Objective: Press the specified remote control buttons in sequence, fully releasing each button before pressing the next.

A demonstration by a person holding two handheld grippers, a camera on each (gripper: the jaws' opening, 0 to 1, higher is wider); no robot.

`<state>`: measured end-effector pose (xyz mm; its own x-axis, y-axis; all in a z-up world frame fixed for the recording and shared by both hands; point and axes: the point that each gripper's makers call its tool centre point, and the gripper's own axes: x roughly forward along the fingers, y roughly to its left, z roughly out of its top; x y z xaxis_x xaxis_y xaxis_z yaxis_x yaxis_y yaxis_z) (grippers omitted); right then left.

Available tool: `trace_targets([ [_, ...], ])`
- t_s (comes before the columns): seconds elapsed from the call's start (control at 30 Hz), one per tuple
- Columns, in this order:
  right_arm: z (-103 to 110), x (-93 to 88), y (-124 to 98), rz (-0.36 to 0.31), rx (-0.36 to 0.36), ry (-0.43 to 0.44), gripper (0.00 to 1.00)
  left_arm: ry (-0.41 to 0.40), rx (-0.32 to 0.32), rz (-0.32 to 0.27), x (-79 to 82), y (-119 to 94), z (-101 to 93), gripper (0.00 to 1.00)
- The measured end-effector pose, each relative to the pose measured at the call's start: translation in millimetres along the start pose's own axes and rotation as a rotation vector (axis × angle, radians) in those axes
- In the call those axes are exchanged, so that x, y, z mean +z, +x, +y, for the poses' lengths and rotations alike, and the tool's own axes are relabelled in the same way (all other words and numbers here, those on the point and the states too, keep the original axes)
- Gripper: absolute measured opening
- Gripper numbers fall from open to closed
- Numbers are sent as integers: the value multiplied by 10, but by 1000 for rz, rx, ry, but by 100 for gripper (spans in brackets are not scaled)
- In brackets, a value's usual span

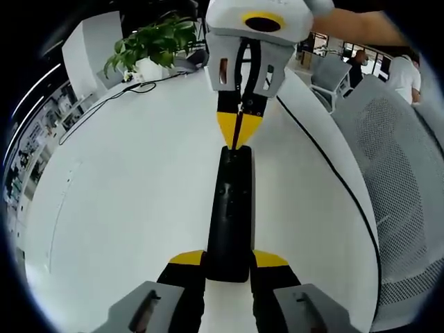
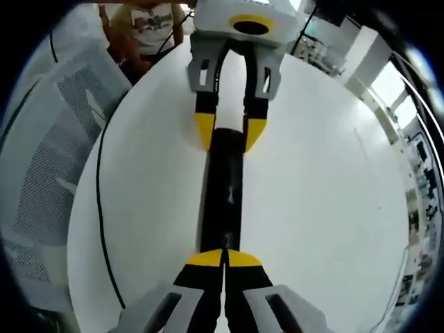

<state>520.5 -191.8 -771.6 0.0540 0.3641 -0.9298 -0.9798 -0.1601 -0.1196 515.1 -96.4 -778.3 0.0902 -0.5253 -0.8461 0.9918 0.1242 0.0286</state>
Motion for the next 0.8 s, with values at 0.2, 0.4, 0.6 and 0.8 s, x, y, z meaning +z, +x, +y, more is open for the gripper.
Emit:
trace_targets([
  [0.2, 7, 3, 1, 6, 12, -15, 0, -1, 2, 1, -2, 2, 2, 24],
  [0.4, 5, 11, 11, 29, 15, -22, 0, -7, -2, -1, -4, 6, 6, 24],
  [0.6, 3, 4, 11, 45, 31, -10, 0, -8, 0, 2, -6, 9, 9, 24],
  [0.8, 5, 4, 20, 79, 39, -23, 0, -6, 2, 7, -4, 12, 12, 24],
])
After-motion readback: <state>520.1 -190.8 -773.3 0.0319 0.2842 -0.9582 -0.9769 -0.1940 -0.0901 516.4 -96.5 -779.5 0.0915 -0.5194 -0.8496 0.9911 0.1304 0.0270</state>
